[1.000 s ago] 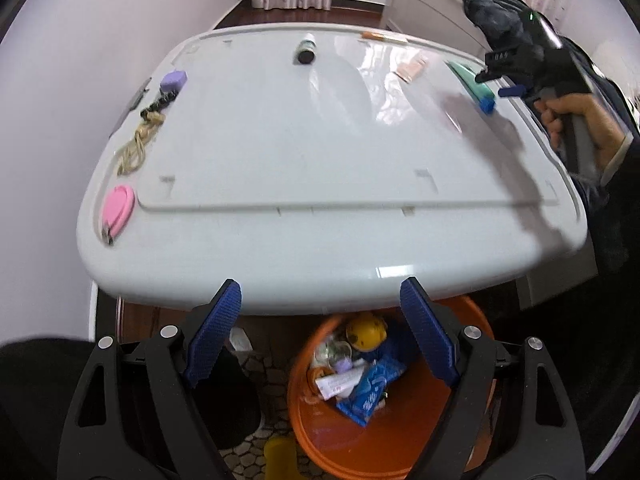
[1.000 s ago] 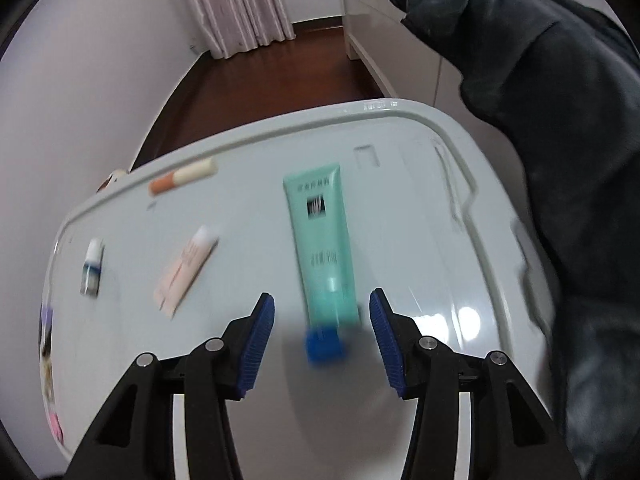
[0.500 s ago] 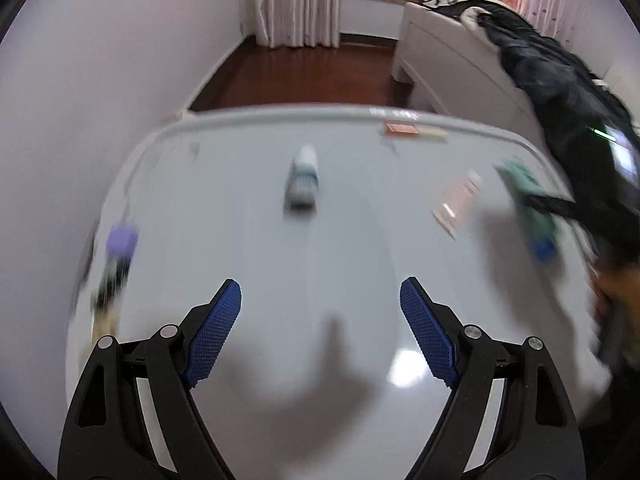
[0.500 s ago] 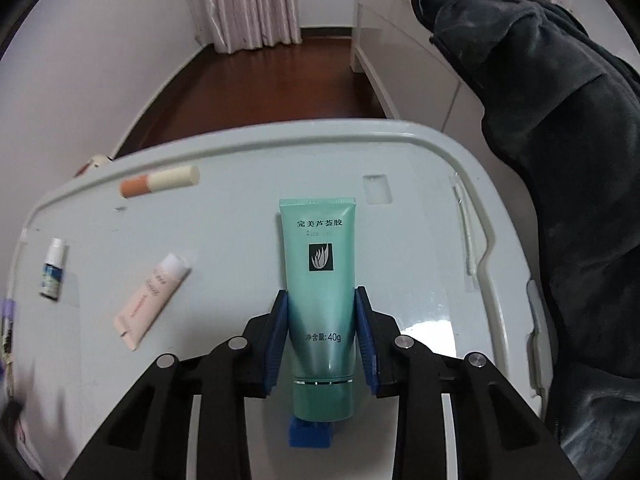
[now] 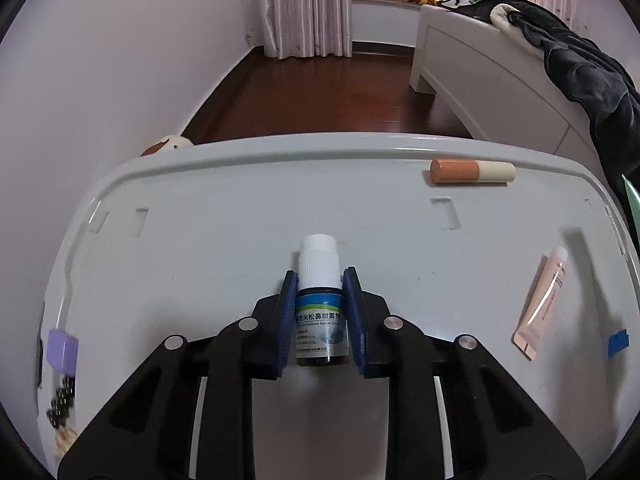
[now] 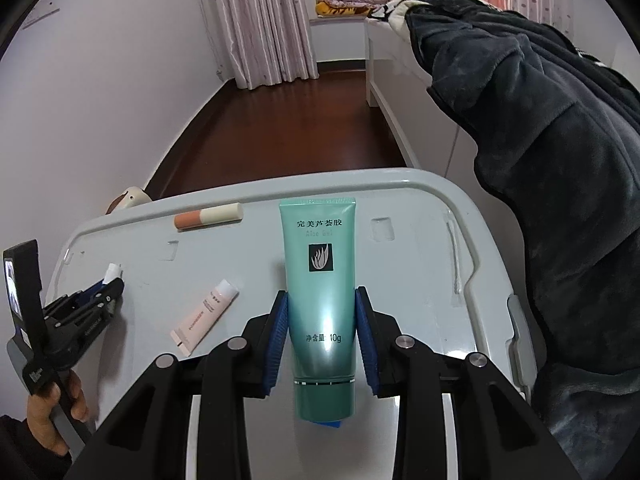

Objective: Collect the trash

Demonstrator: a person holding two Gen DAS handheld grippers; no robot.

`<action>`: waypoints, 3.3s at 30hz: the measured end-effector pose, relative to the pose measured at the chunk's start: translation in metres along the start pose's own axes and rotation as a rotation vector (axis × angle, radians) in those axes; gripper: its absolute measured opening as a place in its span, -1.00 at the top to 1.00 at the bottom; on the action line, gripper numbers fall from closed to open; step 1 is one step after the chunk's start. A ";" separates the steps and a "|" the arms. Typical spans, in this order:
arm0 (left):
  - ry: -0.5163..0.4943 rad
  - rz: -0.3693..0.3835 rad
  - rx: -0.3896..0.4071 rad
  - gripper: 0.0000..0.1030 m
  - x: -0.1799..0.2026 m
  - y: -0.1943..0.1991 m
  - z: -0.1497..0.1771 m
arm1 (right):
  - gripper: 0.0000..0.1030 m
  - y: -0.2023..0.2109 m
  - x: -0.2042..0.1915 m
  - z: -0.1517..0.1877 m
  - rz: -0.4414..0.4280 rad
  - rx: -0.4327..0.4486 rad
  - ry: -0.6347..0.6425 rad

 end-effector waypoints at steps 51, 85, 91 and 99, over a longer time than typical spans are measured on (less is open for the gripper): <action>0.049 0.169 -0.277 -0.48 0.060 0.202 0.306 | 0.15 0.174 -0.015 0.331 -0.259 -0.251 0.073; 0.070 0.082 0.022 -0.78 0.024 0.159 0.131 | -0.90 0.108 -0.021 0.122 0.072 0.157 -0.029; 0.062 0.062 0.016 -0.79 0.023 0.157 0.133 | -0.90 0.109 -0.030 0.129 0.080 0.169 0.017; 0.077 0.041 0.006 -0.78 0.016 0.153 0.133 | -0.90 0.107 -0.030 0.133 0.086 0.163 0.029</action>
Point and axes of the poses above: each gripper's, at about its wrist camera, not at the fingertips, and y roughly against the way its jaws point, x to its right, z to its underside, the point moved 4 cm from there along -y, roughly the way its jaws point, and after that the axes turned 15 degrees about z, right-handed, at the moved point
